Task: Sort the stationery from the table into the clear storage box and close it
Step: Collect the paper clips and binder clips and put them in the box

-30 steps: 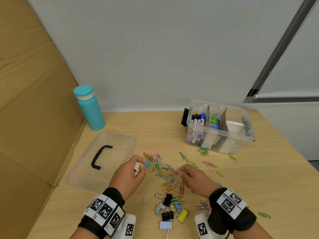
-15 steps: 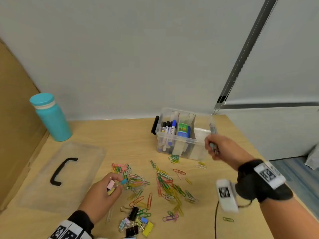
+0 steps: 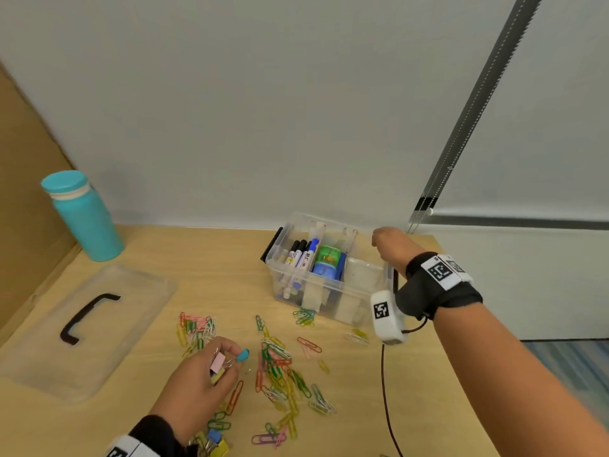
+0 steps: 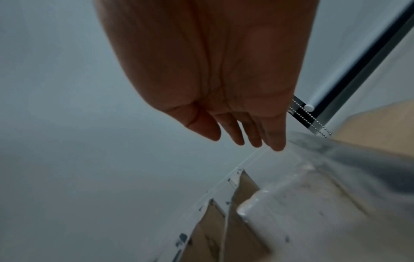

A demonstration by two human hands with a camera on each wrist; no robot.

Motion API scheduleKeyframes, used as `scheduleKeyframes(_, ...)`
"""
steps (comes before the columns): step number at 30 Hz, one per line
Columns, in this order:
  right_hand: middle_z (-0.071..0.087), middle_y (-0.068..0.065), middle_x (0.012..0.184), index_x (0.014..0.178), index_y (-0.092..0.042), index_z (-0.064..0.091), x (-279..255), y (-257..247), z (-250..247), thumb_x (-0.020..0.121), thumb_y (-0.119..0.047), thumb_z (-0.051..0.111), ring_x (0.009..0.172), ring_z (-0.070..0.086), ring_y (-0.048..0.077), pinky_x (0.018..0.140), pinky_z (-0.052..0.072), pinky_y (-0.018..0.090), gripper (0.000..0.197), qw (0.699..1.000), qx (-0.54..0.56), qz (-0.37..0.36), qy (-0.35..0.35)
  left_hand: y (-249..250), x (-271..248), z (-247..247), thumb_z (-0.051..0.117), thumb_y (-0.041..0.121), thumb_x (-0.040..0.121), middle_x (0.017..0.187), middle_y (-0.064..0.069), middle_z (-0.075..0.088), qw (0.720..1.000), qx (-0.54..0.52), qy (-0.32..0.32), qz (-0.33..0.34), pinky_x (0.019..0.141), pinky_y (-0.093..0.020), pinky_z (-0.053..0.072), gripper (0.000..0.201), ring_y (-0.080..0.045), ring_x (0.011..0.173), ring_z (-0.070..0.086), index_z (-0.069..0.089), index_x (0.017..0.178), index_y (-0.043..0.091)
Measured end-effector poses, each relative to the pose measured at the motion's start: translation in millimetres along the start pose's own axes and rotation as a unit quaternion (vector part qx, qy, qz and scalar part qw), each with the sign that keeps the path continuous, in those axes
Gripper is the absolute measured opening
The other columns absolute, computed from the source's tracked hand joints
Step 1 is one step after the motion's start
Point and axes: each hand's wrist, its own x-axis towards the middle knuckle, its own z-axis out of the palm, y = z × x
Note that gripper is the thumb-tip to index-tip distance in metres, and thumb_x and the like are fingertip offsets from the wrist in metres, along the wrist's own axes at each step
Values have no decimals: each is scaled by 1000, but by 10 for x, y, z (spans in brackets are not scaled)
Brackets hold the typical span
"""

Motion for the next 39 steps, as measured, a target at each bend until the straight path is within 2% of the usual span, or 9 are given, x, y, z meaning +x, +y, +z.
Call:
scheduleKeyframes(2,40,19,145,136,5,42,-121,200,126,97,-6,33,133,38,29,108,29,30,41,998,42,-26,27,124,18,49,56,34,89,82,-11,63,1000,18,-4,10,65,-31,47,15,-29,69,57,49,95,45)
scheduleKeyframes(7,11,11,159,149,-1,16,-419,662,649,100,-22,31,146,13,22,118,16,30,55,988,-45,-94,114,844,362,161,52,34,92,68,5,60,990,118,-22,74,47,-21,33,11,-7,47,42,46,99,40)
scheduleKeyframes(11,-1,4,161,151,-5,9,-440,752,870,101,-29,24,145,19,18,113,26,28,58,981,-28,-110,158,1641,953,386,49,28,94,67,7,55,968,214,-2,130,52,-24,37,14,-10,56,48,48,108,28)
scheduleKeyframes(14,-1,3,161,151,-6,10,-449,763,906,100,-31,23,138,34,20,107,40,33,58,977,-18,-114,179,2061,1460,608,48,23,93,88,0,66,948,277,1,156,70,-31,48,19,-21,77,62,50,112,18)
scheduleKeyframes(19,-2,1,161,150,-8,12,-446,764,912,95,-39,12,116,56,20,90,50,34,63,978,-24,-116,173,2345,2082,863,49,21,90,110,-8,63,936,332,-23,112,82,-37,47,28,-30,97,62,48,117,12)
scheduleKeyframes(25,-3,-1,160,151,-9,11,-438,784,939,87,-46,-2,109,59,18,90,50,32,75,977,-40,-116,175,2374,2344,993,56,29,90,124,-16,58,924,358,-117,68,84,-35,47,45,-32,109,58,49,125,2)
scheduleKeyframes(30,1,2,161,151,-7,15,-433,782,922,90,-44,2,127,49,19,99,45,31,72,977,-31,-110,178,2299,2224,760,46,20,95,134,-6,56,956,260,-90,104,104,-34,41,36,-24,121,53,54,129,13)
scheduleKeyframes(34,-1,2,161,151,-8,13,-415,804,925,100,-33,22,132,42,20,102,42,32,58,979,-9,-109,175,2014,1688,397,45,17,94,117,2,66,974,154,-57,154,98,-32,48,30,-14,107,61,60,119,20)
scheduleKeyframes(39,4,4,161,150,-6,15,-391,847,954,99,-32,22,140,30,21,108,38,38,58,976,-6,-124,180,1328,877,-132,47,21,96,107,13,68,983,124,-23,134,86,-25,51,24,-5,95,64,61,114,27)
